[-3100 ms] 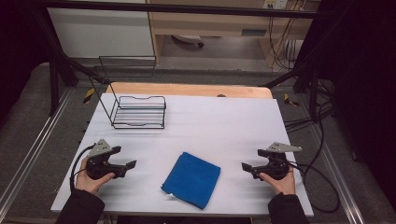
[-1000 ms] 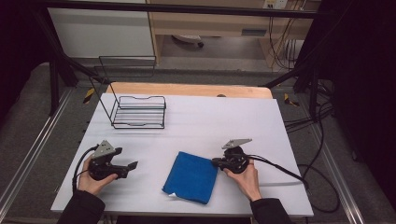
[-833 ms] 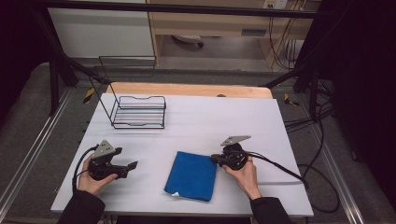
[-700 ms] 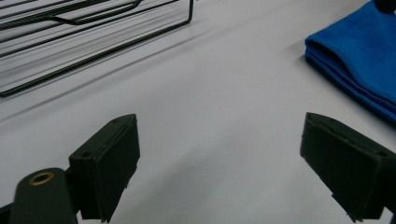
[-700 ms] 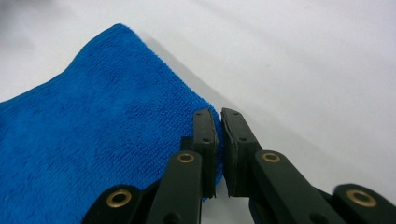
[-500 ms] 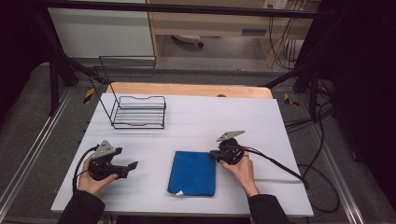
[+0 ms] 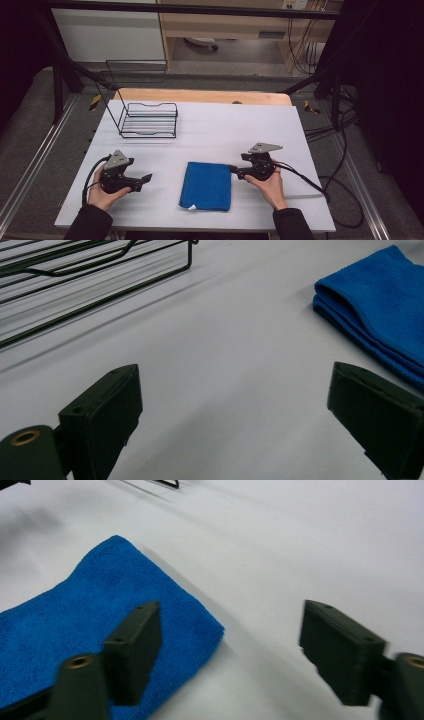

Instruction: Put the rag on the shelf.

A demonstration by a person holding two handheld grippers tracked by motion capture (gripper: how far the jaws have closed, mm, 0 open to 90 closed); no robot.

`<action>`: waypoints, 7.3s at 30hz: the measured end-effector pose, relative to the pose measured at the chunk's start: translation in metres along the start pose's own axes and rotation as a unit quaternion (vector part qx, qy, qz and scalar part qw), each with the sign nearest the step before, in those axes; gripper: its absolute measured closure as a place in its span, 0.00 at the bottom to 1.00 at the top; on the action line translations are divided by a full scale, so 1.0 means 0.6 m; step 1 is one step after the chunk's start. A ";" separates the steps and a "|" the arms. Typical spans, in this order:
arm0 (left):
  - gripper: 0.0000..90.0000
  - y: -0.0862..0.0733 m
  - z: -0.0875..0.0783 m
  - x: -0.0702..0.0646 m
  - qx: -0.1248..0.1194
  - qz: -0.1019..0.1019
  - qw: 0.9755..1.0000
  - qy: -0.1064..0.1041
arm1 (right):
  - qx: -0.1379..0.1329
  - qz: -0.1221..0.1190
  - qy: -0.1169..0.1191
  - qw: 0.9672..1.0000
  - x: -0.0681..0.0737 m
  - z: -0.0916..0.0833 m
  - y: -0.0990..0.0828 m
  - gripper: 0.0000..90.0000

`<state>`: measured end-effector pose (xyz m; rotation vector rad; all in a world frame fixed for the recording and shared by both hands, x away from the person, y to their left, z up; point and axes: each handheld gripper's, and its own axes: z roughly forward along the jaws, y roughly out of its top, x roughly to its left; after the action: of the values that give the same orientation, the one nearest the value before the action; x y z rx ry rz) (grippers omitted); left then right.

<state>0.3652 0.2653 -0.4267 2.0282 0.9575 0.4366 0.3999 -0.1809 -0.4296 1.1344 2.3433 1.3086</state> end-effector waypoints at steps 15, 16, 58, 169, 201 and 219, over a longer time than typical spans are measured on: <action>0.19 0.063 0.054 -0.053 0.018 -0.007 1.000 -0.011 | 0.027 0.011 0.006 1.000 0.005 -0.014 -0.039 0.10; 0.21 0.071 0.061 -0.058 0.021 -0.004 1.000 -0.013 | 0.026 0.012 0.007 1.000 0.004 -0.014 -0.038 0.10; 0.91 0.098 0.191 -0.127 0.107 -0.035 0.991 -0.069 | 0.010 0.030 0.018 0.999 0.003 -0.010 -0.034 0.12; 0.94 0.158 0.010 -0.125 -0.116 -0.021 0.992 -0.052 | -0.132 0.008 0.043 0.990 0.082 -0.065 0.084 0.94; 0.94 0.192 -0.095 -0.049 -0.218 -0.031 0.976 0.000 | -0.221 -0.054 0.022 0.974 0.160 -0.035 0.207 0.95; 0.94 0.203 -0.155 0.016 -0.261 -0.045 0.963 0.046 | -0.250 -0.074 0.027 0.965 0.218 0.006 0.291 0.95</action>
<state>0.3730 0.2784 -0.2738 1.4924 0.8734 0.6615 0.4035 -0.0318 -0.2705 0.7585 1.9136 1.7515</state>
